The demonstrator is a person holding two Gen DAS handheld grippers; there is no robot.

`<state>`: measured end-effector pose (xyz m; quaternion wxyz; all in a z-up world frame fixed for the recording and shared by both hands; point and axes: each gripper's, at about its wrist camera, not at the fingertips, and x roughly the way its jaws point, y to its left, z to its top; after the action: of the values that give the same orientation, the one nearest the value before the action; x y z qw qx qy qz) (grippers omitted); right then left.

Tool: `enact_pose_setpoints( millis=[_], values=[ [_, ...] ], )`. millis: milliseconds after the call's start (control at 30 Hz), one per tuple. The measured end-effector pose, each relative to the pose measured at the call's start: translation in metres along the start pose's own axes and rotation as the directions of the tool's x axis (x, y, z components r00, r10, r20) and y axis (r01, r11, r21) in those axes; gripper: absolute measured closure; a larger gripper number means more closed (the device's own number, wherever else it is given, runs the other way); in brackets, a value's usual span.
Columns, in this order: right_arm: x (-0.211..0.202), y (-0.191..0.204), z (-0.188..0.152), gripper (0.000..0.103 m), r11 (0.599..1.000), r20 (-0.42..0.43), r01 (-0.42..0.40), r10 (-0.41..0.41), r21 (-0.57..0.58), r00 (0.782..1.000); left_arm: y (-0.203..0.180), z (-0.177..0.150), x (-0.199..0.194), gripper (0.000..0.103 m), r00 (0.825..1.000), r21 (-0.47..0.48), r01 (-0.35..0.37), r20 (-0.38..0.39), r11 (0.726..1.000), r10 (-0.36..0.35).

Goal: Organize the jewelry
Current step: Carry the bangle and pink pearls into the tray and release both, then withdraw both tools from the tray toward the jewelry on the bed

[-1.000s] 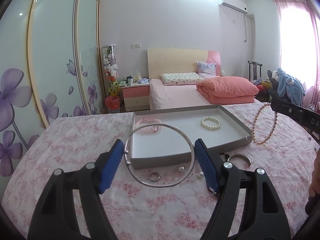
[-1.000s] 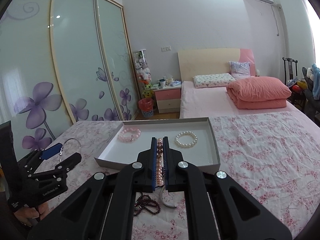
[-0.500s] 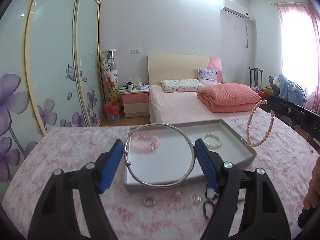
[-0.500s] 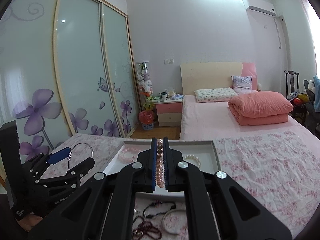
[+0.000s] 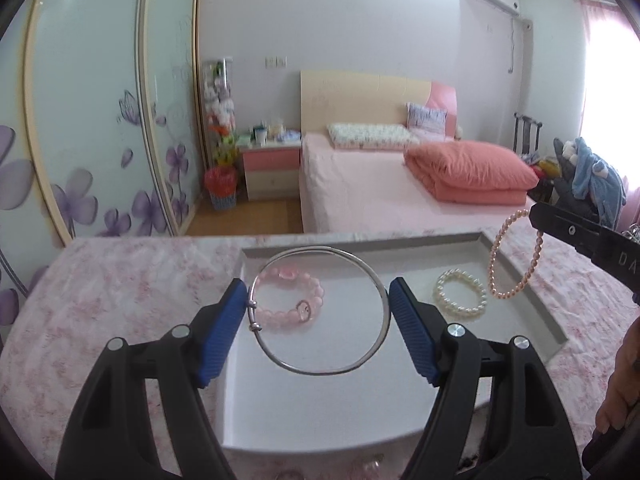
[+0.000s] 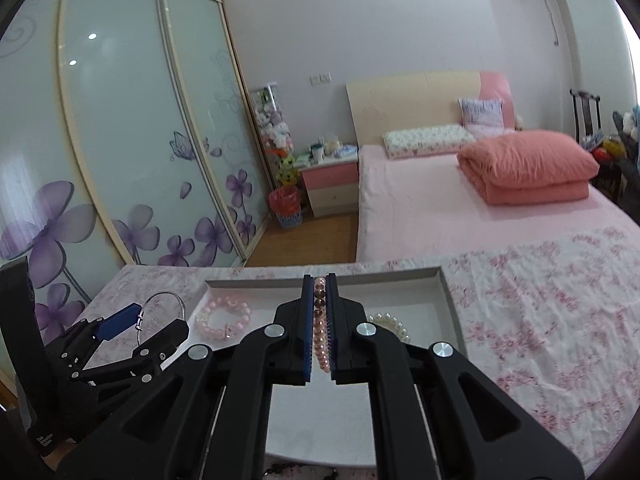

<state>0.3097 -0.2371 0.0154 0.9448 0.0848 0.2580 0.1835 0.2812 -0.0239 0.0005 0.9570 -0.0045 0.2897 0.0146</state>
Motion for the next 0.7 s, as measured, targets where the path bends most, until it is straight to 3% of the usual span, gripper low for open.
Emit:
enact_pose_setpoints(
  millis=[233, 267, 333, 700],
  values=[
    [0.031, -0.004, -0.002, 0.094, 0.999, -0.080, 0.015, -0.013, 0.031, 0.997, 0.004, -0.003, 0.036, 0.031, 0.996, -0.024, 0.022, -0.090, 0.999, -0.024],
    [0.030, -0.006, -0.003, 0.090, 0.999, -0.085, 0.009, -0.006, 0.044, 0.996, 0.004, -0.002, 0.039, 0.031, 0.995, -0.030, 0.028, -0.098, 0.999, -0.030],
    [0.024, -0.008, -0.005, 0.063, 0.998, -0.072, 0.017, -0.014, 0.053, 0.997, 0.010, -0.002, 0.038, 0.031, 0.994, -0.049, 0.044, -0.097, 0.998, -0.048],
    [-0.004, -0.015, -0.013, 0.061, 0.998, -0.044, 0.039, -0.037, 0.051, 0.998, 0.035, 0.004, 0.007, 0.027, 0.998, -0.095, 0.033, -0.049, 0.995, -0.037]
  ],
)
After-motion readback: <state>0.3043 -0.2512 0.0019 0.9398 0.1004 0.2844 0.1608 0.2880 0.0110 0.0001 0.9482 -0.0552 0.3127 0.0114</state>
